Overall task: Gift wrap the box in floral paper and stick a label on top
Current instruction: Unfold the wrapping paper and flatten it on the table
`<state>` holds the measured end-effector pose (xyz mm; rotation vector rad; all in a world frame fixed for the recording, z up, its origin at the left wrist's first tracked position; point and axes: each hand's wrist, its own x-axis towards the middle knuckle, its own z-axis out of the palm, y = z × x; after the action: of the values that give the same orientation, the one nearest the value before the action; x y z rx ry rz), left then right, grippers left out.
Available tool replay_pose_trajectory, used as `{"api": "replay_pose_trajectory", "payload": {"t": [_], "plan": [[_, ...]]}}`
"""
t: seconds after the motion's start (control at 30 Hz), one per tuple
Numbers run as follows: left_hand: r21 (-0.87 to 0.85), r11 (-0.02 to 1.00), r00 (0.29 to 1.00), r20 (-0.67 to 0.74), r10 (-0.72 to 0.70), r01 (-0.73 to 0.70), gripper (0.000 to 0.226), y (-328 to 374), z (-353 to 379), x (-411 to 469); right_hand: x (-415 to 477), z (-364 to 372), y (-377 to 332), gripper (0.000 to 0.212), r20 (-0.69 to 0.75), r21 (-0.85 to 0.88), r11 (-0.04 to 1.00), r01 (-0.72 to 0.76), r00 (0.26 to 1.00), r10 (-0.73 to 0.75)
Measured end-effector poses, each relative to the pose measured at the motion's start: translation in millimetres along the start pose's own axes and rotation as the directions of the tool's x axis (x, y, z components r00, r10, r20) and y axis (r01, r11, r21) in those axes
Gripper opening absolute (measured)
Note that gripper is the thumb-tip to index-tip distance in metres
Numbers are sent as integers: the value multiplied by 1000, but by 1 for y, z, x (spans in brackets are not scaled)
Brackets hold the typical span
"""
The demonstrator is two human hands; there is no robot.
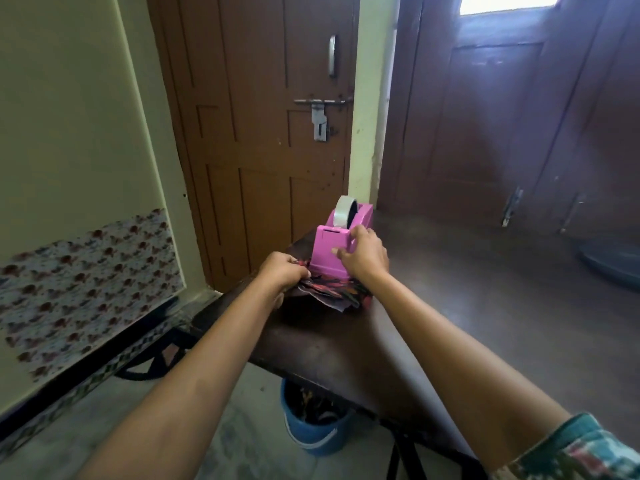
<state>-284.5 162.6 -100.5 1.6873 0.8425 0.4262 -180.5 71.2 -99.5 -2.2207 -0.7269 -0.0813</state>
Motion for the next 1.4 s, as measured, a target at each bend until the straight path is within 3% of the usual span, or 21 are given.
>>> {"api": "replay_pose_trajectory", "payload": {"t": [0.5, 0.7, 0.9, 1.0, 1.13, 1.3, 1.4], "plan": [[-179, 979, 990, 82, 112, -96, 23, -20, 60, -146, -133, -107, 52, 25, -73, 49, 999, -5, 997, 9], [-46, 985, 986, 28, 167, -166, 19, -28, 49, -180, -153, -113, 55, 28, -98, 72, 997, -17, 995, 24], [140, 962, 971, 75, 226, -235, 18, -15, -22, -200, -149, -101, 46, 29, -109, 59, 998, -19, 994, 26], [183, 930, 946, 7, 323, -318, 17, 8, -62, -213, -148, -98, 46, 28, -99, 69, 998, -10, 995, 17], [27, 917, 915, -60, 398, -397, 9, 41, -71, -226, -151, -106, 51, 30, -50, 100, 995, 26, 999, -21], [-137, 888, 898, -80, 433, -440, 16, 54, -7, -218, -162, -136, 81, 24, 34, 402, 914, -56, 998, 46], [-299, 881, 923, 1, 385, -367, 14, 59, 47, -211, -175, -175, 100, 16, 49, 597, 786, -160, 985, 164]]}}
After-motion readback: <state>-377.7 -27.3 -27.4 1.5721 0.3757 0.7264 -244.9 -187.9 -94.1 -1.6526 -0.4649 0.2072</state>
